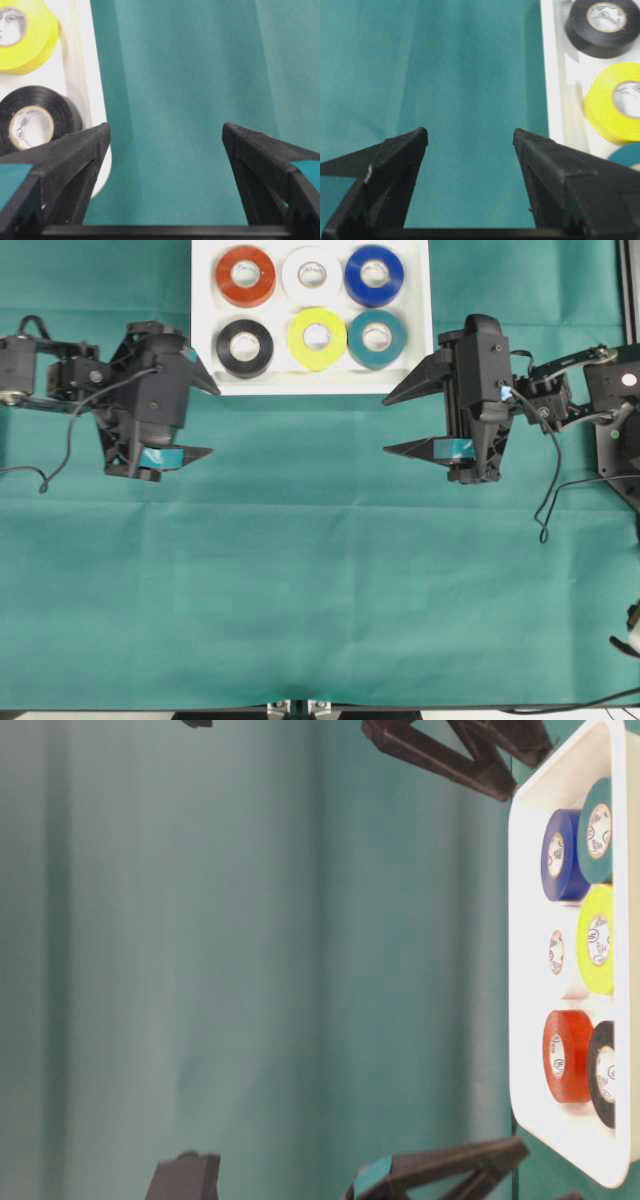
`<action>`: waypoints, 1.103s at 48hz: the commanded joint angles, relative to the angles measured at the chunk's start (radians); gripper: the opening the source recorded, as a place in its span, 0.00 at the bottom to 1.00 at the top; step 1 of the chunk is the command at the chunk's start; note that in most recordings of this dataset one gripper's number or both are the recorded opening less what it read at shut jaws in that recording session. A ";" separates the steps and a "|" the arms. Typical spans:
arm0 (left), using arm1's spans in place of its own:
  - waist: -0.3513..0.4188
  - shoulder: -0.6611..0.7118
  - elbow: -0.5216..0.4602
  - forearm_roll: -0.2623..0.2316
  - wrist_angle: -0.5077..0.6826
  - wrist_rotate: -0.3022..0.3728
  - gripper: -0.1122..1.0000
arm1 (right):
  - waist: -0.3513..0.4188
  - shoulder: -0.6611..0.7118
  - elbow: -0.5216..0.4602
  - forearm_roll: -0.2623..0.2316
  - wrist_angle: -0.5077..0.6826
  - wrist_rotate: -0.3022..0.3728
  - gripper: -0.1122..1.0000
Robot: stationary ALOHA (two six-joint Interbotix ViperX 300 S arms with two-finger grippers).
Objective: Put the tape alternately from left to right into the white case.
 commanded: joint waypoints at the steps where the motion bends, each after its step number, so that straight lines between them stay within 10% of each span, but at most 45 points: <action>1: -0.003 -0.041 0.008 -0.002 -0.009 -0.006 0.72 | 0.002 -0.035 -0.008 0.000 0.023 0.002 0.79; 53: -0.002 -0.380 0.238 -0.002 -0.120 -0.094 0.72 | 0.002 -0.460 0.193 0.000 0.089 0.002 0.79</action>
